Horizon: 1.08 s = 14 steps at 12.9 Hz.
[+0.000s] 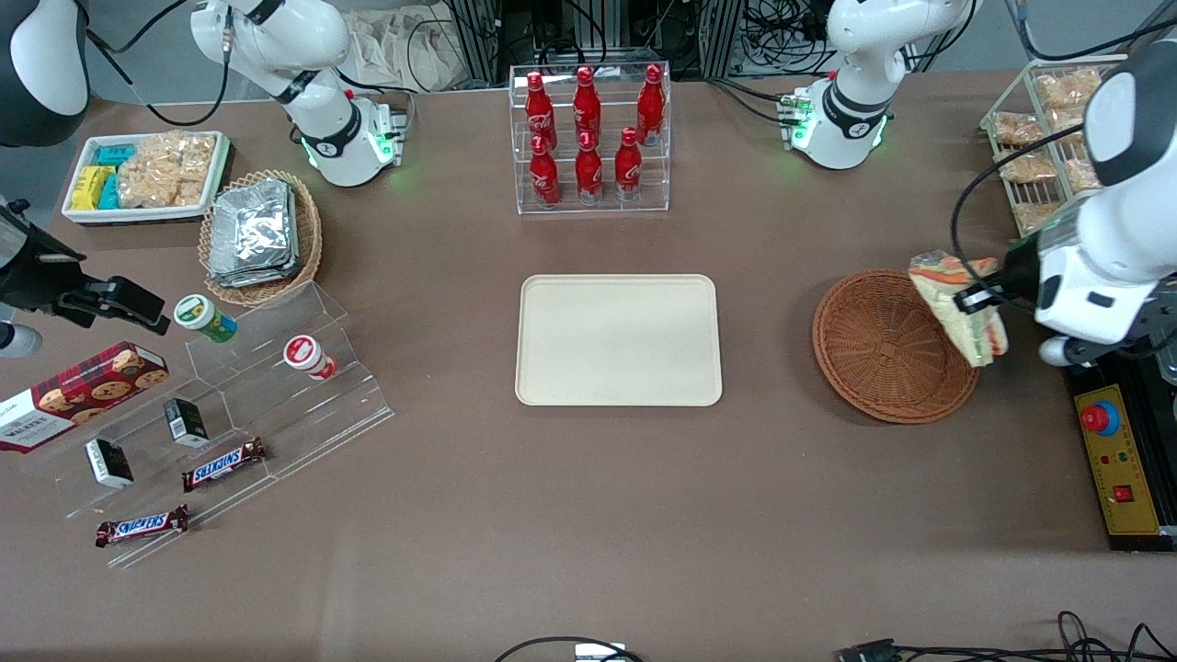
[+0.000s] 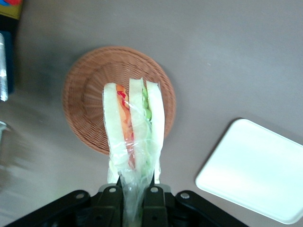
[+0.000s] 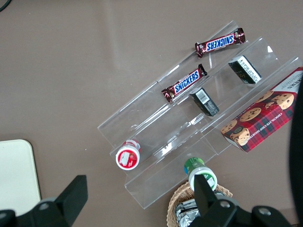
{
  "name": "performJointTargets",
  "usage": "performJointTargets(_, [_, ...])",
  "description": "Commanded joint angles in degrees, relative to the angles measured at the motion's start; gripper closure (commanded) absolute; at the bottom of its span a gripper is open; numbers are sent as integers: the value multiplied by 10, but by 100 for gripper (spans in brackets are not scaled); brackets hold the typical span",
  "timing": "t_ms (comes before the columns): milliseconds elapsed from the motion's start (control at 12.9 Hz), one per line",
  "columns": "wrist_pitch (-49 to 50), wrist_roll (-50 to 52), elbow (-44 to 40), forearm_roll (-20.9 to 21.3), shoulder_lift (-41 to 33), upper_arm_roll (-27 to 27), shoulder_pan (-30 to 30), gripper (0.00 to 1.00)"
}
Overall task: Place sandwich from basket to tray
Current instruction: 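Lift the sandwich up out of the basket with the left gripper, then carry the sandwich over the cream tray with the left gripper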
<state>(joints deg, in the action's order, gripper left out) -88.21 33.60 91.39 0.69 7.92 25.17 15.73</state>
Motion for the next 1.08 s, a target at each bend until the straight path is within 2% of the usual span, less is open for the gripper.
performJointTargets(0, [8, 116, -24, 10, 42, 1, -93, 100])
performJointTargets(155, [-38, 193, -25, 30, 86, 1, -177, 100])
performJointTargets(310, [-102, 236, -17, 34, 121, 1, -234, 100])
performJointTargets(464, [-136, 276, -2, 67, 149, 1, -282, 100])
performJointTargets(619, [-160, 294, 24, 84, 166, 1, -307, 100])
performJointTargets(1006, [-320, 320, 187, 125, 139, 0, -318, 100])
